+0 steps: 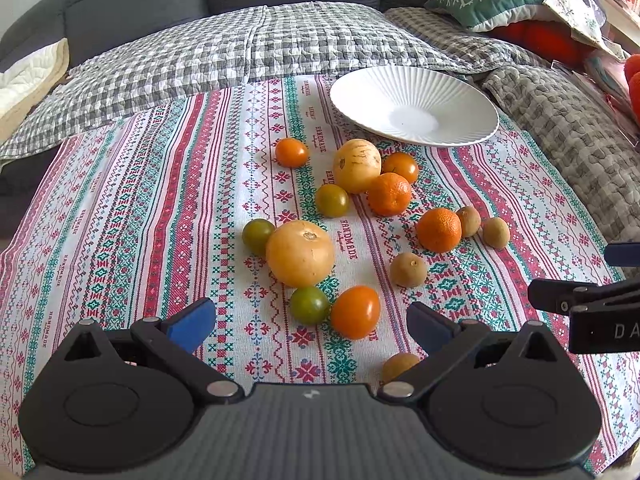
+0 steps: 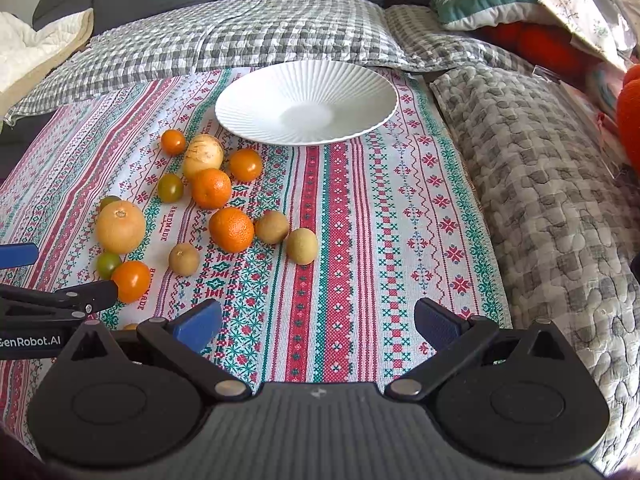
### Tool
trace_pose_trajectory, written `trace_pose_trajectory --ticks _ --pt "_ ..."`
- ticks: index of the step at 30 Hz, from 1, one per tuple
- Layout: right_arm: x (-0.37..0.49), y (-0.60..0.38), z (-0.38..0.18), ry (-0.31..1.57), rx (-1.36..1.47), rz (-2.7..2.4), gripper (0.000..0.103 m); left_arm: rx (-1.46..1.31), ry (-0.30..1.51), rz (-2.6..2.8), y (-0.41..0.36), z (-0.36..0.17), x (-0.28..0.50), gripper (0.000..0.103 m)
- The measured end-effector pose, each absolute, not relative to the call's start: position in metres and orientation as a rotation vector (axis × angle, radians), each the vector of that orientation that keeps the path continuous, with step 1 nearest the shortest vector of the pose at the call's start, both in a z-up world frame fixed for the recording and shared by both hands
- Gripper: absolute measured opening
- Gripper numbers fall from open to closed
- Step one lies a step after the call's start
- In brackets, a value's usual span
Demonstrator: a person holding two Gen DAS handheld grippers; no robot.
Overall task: Organize fruits
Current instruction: 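Grasp the large pale-orange grapefruit with the left tool while the right tool grasps the yellow speckled fruit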
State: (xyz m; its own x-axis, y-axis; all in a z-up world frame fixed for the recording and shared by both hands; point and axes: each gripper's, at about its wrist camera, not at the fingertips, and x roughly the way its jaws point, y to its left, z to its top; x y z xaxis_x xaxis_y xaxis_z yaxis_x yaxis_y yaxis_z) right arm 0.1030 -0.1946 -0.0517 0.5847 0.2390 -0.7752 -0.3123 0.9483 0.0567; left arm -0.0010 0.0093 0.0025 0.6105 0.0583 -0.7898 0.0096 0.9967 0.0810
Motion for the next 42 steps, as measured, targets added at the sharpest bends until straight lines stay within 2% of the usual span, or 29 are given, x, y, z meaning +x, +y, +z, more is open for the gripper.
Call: trace_pose_trajectory --ticks 7,16,19,23,28,37,42 --pt "0.107 -0.194 -0.053 0.908 -0.046 0.35 0.102 0.075 0.881 0.011 0.022 0.002 0.003 0.097" --pt "0.116 -0.19 -0.047 0.836 -0.032 0.476 0.098 0.097 0.908 -0.056 0.033 0.0 0.02 0.097" --pt "0.123 -0.188 -0.05 0.85 -0.001 0.516 0.092 0.153 0.921 -0.083 0.03 -0.003 0.028 0.097" --pt "0.135 -0.185 -0.057 0.9 0.043 0.543 0.077 0.11 0.953 -0.127 0.037 -0.011 0.037 0.095" --pt "0.143 -0.174 -0.054 0.866 0.034 0.57 0.072 0.079 0.941 -0.164 0.039 -0.017 0.042 0.078" --pt "0.167 -0.139 -0.041 0.78 0.05 0.664 0.061 0.025 0.93 -0.208 0.041 -0.024 0.054 0.063" --pt "0.184 -0.125 -0.046 0.792 0.066 0.669 0.055 0.053 0.92 -0.2 0.04 -0.028 0.056 0.057"
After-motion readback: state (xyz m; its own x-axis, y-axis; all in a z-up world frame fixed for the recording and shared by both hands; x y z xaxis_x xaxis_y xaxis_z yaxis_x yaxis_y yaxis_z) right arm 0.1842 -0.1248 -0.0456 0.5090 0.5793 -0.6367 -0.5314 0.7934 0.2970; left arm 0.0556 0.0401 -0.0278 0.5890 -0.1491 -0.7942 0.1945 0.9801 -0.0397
